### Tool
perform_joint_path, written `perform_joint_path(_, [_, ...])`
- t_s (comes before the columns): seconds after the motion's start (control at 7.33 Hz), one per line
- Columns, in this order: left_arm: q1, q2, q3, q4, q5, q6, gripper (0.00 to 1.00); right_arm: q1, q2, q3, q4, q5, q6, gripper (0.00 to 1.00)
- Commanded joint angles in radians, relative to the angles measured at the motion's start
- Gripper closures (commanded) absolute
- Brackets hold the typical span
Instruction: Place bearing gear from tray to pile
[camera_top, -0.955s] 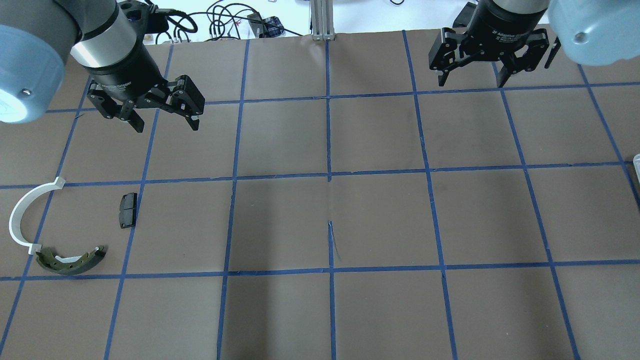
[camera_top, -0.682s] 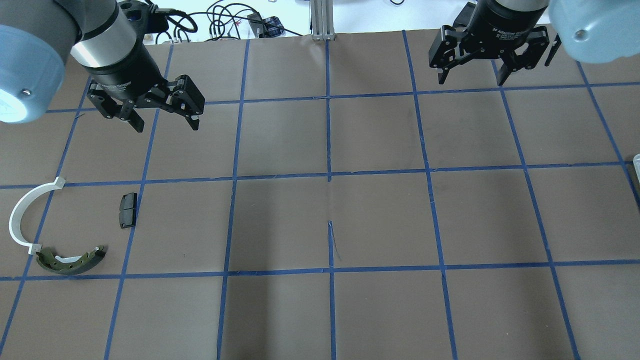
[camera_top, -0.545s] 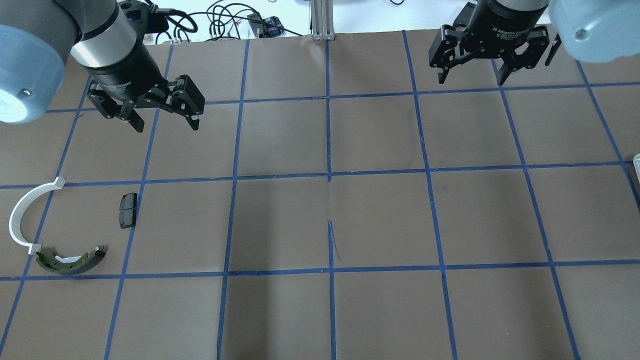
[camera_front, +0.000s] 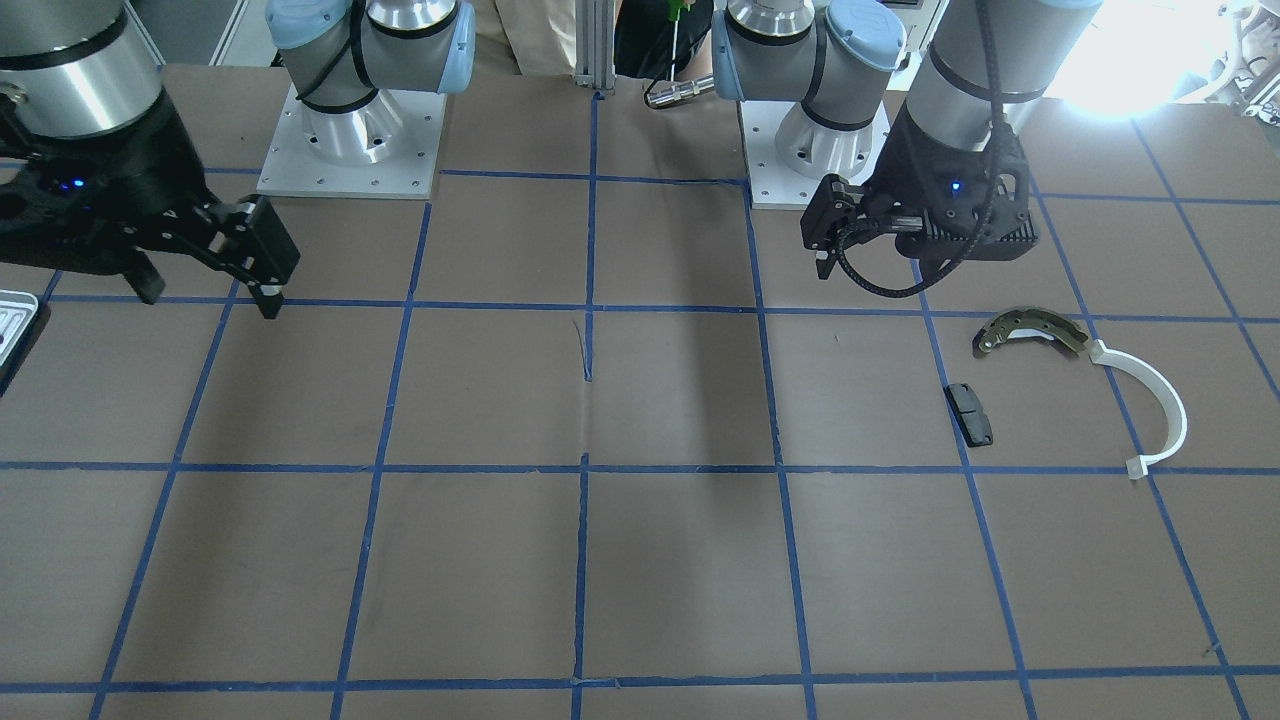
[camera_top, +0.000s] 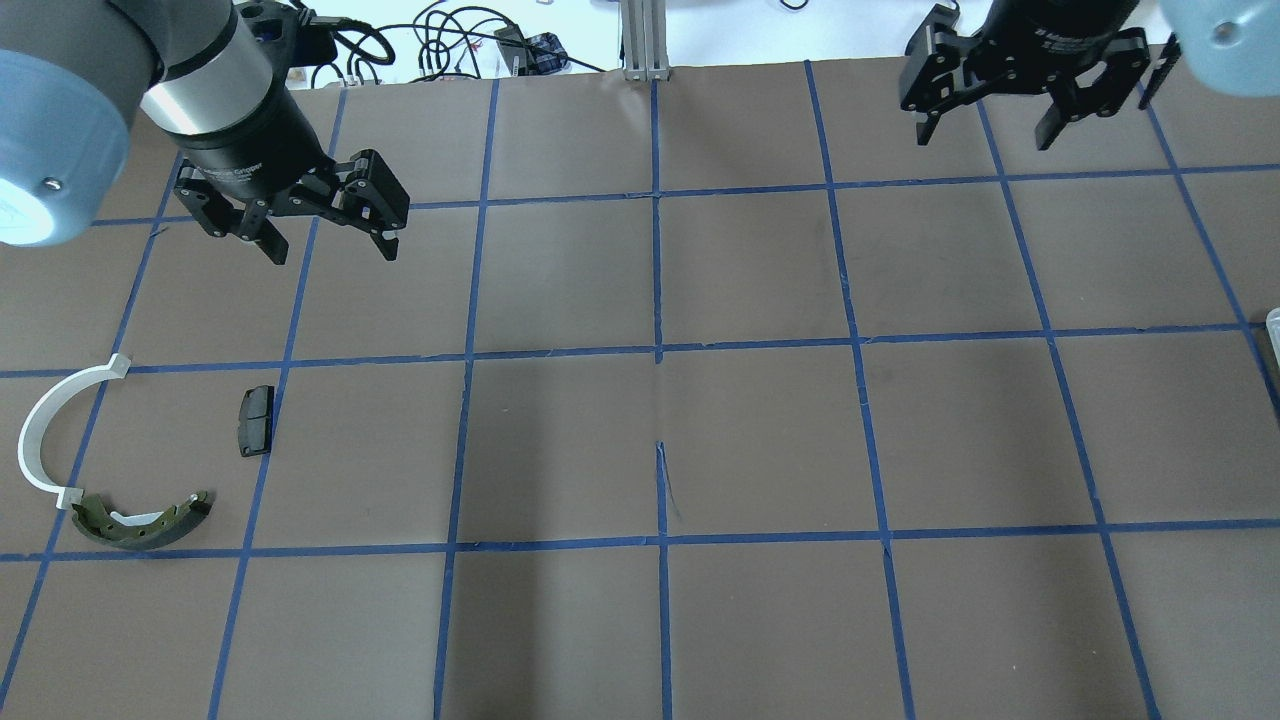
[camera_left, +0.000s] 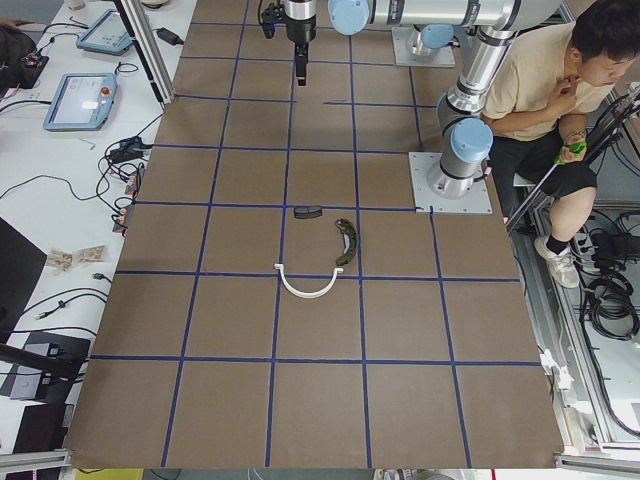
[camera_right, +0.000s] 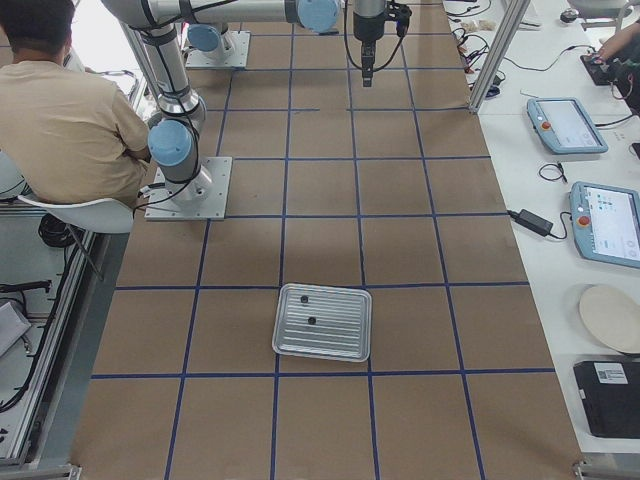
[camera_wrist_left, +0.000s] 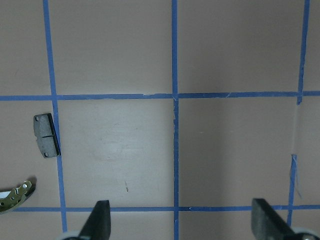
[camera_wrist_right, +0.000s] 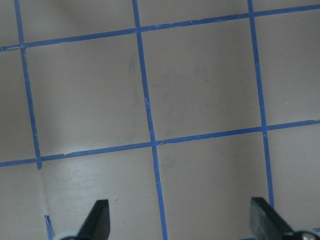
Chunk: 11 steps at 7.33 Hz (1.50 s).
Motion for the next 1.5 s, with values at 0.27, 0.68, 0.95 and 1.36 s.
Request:
perform_joint_path(0.27, [0.0, -0.001, 0.001, 0.0, 0.0, 0.0, 0.0, -0.34, -0.021, -0.003, 0.05, -0.003, -0.629, 0.0])
perform_joint_path(0.68, [0.0, -0.001, 0.001, 0.0, 0.0, 0.0, 0.0, -0.655, 0.006, 0.01, 0.034, 0.003, -1.098, 0.0])
perform_joint_path(0.95, [0.0, 0.0, 0.001, 0.0, 0.0, 0.002, 0.0, -0.769, 0.145, 0.01, -0.055, -0.006, -1.405, 0.0])
perform_joint_path(1.36, [0.0, -0.01, 0.002, 0.024, 0.005, 0.0, 0.0, -0.921, 0.383, 0.096, -0.312, 0.0, -1.464, 0.0])
